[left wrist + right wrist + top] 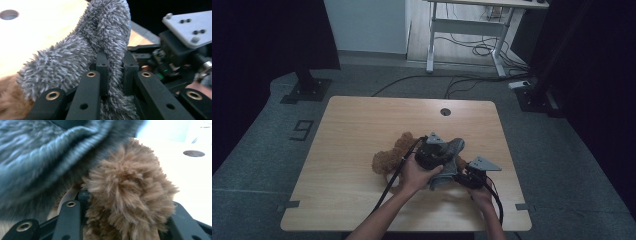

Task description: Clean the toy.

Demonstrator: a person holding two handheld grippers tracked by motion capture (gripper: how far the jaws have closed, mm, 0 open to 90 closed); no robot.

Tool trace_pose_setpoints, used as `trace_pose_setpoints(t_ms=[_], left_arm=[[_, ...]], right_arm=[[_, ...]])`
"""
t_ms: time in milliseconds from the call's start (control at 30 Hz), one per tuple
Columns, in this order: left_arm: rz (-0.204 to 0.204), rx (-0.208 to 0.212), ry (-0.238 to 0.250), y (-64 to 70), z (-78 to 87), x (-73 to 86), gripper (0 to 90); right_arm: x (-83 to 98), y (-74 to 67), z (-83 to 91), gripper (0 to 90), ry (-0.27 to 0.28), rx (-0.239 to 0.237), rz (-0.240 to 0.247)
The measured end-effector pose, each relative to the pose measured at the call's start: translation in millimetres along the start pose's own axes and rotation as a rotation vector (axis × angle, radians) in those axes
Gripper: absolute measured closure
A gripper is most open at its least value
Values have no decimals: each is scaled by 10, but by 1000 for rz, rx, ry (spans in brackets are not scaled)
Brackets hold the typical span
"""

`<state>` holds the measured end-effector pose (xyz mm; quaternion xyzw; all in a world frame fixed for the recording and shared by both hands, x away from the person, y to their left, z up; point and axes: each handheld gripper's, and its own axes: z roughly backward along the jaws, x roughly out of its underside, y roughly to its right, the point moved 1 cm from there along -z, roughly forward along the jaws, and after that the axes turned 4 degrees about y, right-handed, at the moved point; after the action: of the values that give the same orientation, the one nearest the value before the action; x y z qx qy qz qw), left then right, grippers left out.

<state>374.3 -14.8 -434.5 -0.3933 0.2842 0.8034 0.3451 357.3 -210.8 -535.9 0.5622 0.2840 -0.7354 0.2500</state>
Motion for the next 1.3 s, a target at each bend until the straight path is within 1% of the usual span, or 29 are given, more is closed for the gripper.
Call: trace_pose_setpoints(t_ms=[67, 133, 167, 200, 233, 267, 300, 333, 400, 500, 600, 667, 700, 767, 833, 900, 933, 1000, 1067, 1133, 1167, 1200, 1267, 1300], left_arm=[[10, -24, 5, -86, 98, 28, 792], [17, -42, 23, -159, 186, 59, 793], [6, -77, 39, -202, 259, 83, 794], [-3, -104, 46, -229, 304, 98, 794], [-11, -148, 51, -289, 382, 125, 795], [-9, -170, 50, -336, 428, 146, 795], [3, -183, 48, -411, 487, 181, 795], [28, -186, 53, -512, 566, 231, 795], [64, -199, 70, -660, 708, 315, 795], [99, -228, 90, -828, 916, 423, 795], [145, -255, 111, -993, 1117, 554, 795], [182, -253, 125, -1085, 1210, 650, 795], [192, -254, 124, -1127, 1251, 704, 794], [205, -255, 125, -1170, 1292, 772, 794], [213, -256, 127, -1194, 1308, 805, 792], [229, -240, 142, -1190, 1304, 793, 792], [225, -233, 145, -1175, 1296, 775, 792], [207, -217, 149, -1099, 1257, 697, 791], [179, -191, 152, -986, 1194, 586, 792], [148, -160, 151, -845, 1110, 459, 791], [127, -137, 152, -746, 1053, 375, 791], [113, -124, 155, -680, 1015, 324, 790], [66, -90, 147, -492, 889, 182, 790], [53, -76, 138, -411, 819, 134, 789]], right_arm=[[0, -4, 0, 545, 1, 1, 0], [0, -4, 1, 545, 0, 0, -2], [1, -3, 0, 545, 0, -1, -3], [1, -1, 1, 545, 0, -1, -5], [2, 0, 2, 545, 0, -2, -6], [5, 5, 4, 545, 3, -4, -4], [7, 7, 5, 545, 4, -4, -5], [8, 10, 6, 545, 7, -6, -5], [8, 10, 5, 545, 7, -7, -6], [9, 14, 3, 545, 9, -9, -7], [11, 16, 3, 544, 10, -9, -9], [13, 17, 3, 545, 11, -9, -11], [13, 17, 3, 545, 11, -9, -11], [13, 16, 2, 545, 12, -8, -11], [13, 15, 2, 545, 12, -8, -11], [15, 17, 1, 545, 13, -9, -14], [16, 19, 2, 544, 14, -10, -18], [17, 22, 1, 544, 15, -10, -18], [17, 21, 2, 544, 15, -10, -19], [17, 23, 2, 544, 15, -10, -19], [17, 23, 2, 544, 15, -10, -20], [17, 23, 3, 544, 15, -9, -21], [17, 24, 3, 544, 15, -9, -20], [17, 26, 4, 543, 14, -10, -18]])
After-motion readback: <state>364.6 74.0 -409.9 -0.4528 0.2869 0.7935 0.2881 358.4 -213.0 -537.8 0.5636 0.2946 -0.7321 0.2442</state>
